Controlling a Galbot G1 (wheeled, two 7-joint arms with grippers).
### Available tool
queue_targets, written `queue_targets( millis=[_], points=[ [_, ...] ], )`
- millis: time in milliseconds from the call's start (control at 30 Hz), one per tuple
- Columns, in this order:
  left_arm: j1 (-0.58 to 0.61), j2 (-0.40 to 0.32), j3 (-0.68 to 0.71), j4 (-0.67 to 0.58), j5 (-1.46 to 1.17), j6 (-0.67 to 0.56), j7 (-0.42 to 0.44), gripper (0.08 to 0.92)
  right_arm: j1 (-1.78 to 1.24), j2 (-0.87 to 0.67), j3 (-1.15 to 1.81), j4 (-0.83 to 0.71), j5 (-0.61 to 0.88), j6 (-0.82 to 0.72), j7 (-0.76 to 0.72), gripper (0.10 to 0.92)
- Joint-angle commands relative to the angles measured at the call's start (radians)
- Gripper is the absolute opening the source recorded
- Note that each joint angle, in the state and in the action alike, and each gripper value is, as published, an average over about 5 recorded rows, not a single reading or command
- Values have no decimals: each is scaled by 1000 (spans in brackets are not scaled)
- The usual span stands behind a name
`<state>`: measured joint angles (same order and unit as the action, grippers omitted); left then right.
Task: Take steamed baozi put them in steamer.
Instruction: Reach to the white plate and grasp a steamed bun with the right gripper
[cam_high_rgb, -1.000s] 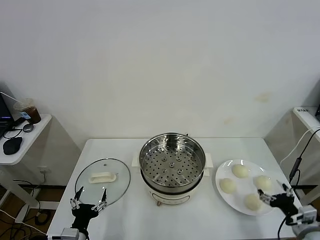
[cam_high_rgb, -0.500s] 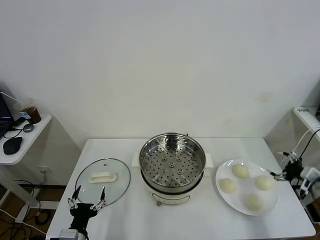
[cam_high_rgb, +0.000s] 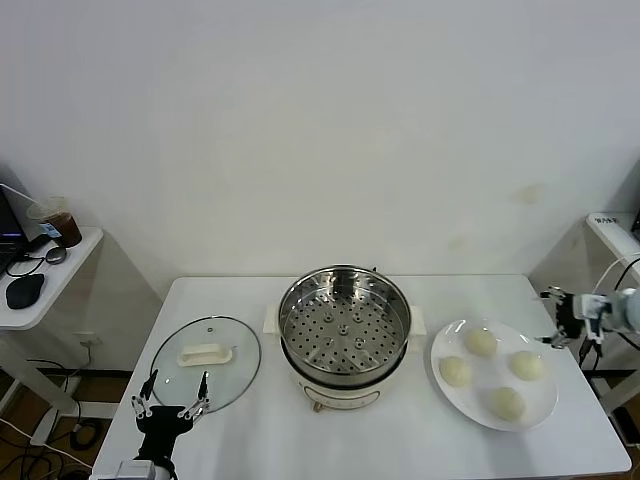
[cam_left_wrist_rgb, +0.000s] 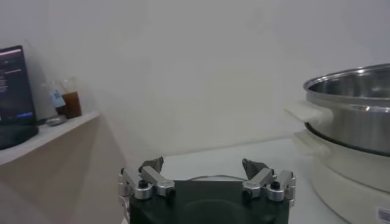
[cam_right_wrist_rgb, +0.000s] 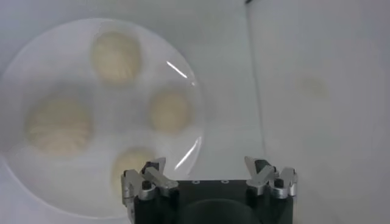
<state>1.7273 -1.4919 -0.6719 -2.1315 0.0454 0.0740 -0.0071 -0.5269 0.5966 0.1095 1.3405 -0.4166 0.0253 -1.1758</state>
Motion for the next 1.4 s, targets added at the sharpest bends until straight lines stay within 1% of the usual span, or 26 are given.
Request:
queue_targets(
  millis=[33, 167, 567, 1400],
  points=[
    [2, -7, -2, -3, 2, 0, 0, 823, 272, 129, -308, -187, -63, 52, -93, 823],
    [6, -18, 0, -6, 12, -2, -2, 823, 269, 177, -311, -243, -94, 67, -84, 823],
    [20, -27, 2, -15, 24, -2, -2, 823, 247, 224, -282, -343, -149, 83, -88, 823],
    [16, -25, 6, -11, 26, 0, -1, 823, 217, 267, -240, -417, -196, 87, -28, 823]
  ],
)
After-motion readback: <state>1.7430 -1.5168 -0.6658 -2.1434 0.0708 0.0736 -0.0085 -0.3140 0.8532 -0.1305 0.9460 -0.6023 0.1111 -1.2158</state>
